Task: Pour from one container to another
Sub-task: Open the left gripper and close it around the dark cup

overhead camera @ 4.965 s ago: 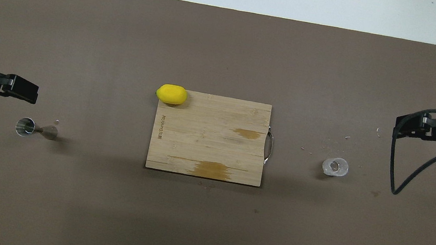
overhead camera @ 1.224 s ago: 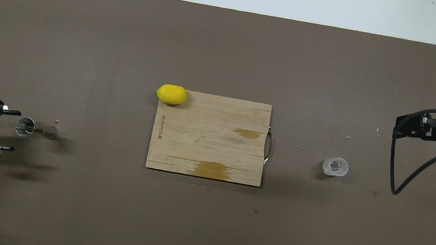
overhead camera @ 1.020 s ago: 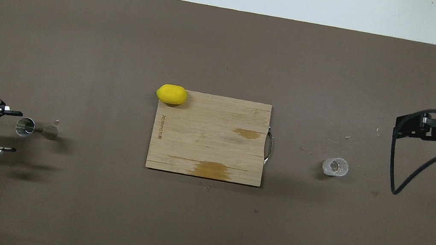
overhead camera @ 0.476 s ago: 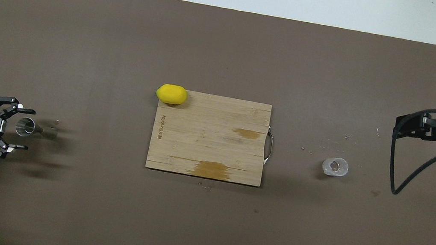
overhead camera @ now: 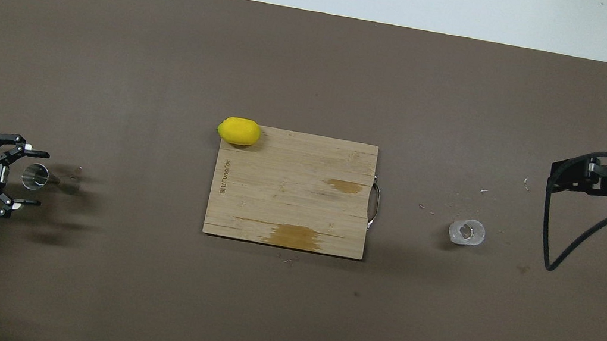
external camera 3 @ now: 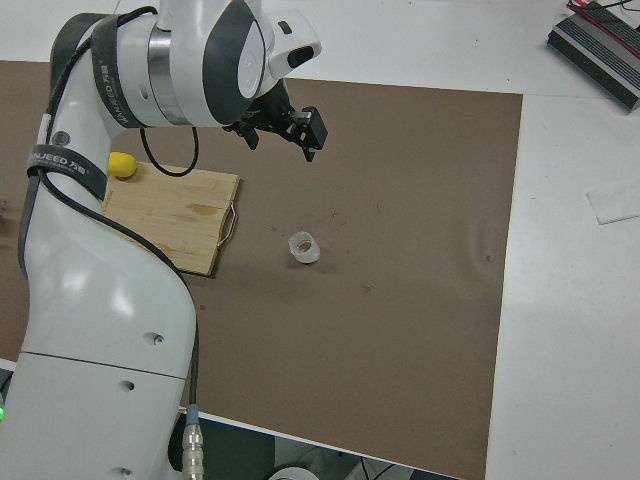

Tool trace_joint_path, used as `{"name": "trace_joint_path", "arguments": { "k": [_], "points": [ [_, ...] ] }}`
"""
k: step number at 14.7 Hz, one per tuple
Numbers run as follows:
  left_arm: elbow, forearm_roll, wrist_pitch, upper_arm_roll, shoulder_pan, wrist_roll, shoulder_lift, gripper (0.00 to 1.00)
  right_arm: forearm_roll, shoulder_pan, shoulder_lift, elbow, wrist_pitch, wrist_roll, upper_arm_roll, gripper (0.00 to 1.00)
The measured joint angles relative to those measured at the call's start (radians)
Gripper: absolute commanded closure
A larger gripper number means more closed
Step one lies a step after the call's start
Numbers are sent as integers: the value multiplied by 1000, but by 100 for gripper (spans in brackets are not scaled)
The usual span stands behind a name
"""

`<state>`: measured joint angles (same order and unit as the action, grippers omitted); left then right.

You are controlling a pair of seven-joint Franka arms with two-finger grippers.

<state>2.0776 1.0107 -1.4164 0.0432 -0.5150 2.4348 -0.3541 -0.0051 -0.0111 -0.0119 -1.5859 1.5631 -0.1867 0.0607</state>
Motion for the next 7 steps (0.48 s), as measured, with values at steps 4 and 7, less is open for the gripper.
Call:
{"name": "trace_joint_path", "arguments": {
  "k": [4,7],
  "points": [
    [1,0,-3,2,0,2,0,48,0,0,0,0,0,0,0,1],
    [0,1,-4,5,-1,4,1,59,0,0,0,0,0,0,0,1]
  ]
}}
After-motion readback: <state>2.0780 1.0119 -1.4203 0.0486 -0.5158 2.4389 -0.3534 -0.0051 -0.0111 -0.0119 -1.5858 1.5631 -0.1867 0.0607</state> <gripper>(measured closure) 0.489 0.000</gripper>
